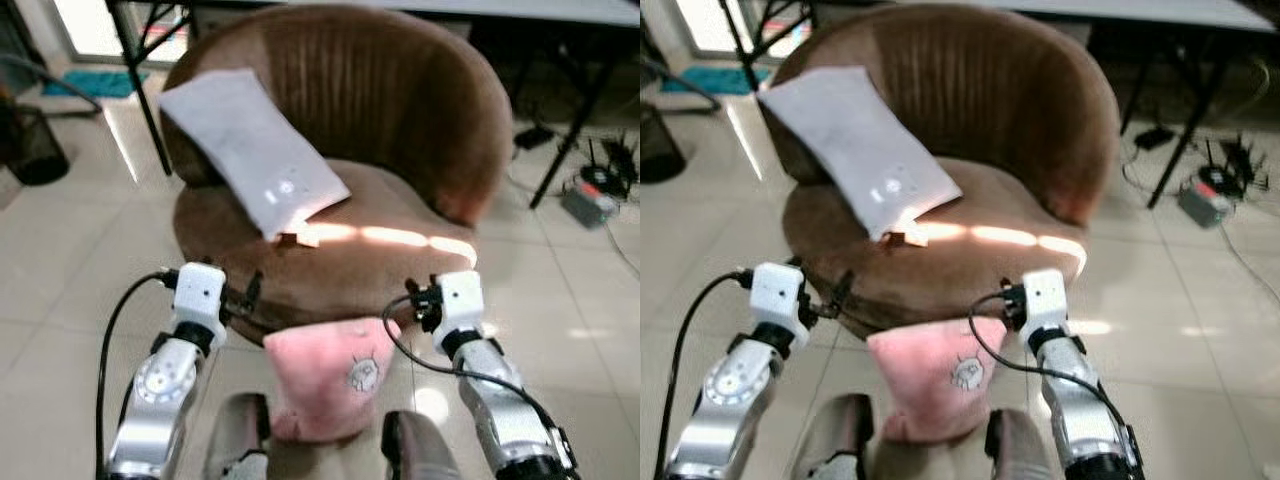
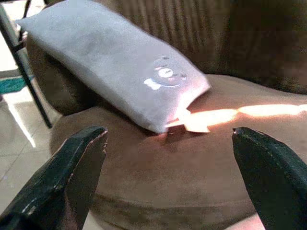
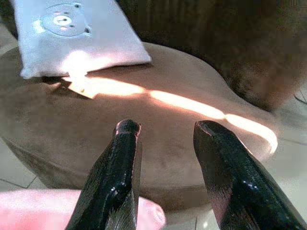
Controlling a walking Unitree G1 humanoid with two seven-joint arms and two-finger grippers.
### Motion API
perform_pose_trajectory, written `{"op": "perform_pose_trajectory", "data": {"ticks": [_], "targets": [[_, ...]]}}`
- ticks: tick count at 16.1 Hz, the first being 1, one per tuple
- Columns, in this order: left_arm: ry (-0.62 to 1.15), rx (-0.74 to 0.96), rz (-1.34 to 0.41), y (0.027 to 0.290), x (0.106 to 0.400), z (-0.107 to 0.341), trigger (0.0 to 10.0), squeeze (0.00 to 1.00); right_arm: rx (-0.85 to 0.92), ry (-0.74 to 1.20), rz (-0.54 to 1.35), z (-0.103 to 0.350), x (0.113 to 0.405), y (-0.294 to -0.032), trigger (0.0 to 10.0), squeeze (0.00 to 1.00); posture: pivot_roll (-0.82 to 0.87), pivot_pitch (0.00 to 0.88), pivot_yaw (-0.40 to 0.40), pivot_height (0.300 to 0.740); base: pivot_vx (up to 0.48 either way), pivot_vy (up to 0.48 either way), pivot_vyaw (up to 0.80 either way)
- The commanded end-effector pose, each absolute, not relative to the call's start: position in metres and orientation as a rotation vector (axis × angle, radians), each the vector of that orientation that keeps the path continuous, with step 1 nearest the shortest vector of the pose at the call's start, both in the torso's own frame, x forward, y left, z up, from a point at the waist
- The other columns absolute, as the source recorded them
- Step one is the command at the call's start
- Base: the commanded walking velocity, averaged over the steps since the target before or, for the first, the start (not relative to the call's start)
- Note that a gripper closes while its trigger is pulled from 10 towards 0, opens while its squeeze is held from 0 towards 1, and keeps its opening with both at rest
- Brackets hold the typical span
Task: Move the pillow to the sofa from floor
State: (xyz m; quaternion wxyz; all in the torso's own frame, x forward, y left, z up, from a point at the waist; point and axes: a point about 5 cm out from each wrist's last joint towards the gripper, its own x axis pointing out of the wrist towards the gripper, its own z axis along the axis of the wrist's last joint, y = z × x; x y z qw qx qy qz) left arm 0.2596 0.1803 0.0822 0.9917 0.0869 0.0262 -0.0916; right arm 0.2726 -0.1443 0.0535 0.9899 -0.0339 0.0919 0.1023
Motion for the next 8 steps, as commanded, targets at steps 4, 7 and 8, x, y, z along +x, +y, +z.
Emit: {"op": "perform_pose_trajectory", "data": {"ticks": [4,7,8], "targets": [[0.061,0.189,-0.185,0.1804,0.2584,0.0794,10.0,0.00,-0.043,0.189,0.221,0.0523,0.2718,-0.1411,10.0,0.00,0.05,0.011,-0.018,0.571,0.062,0.000,0.00],[0.066,0.193,-0.194,0.1801,0.2572,0.0769,10.0,0.00,-0.038,0.191,0.224,0.0515,0.2696,-0.1406,10.0,0.00,0.05,0.007,-0.017,0.571,0.000,0.000,0.00],[0.070,0.200,-0.200,0.1798,0.2568,0.0759,10.0,0.00,-0.039,0.195,0.229,0.0509,0.2689,-0.1403,10.0,0.00,0.05,0.007,-0.017,0.571,0.000,0.000,0.00]]}}
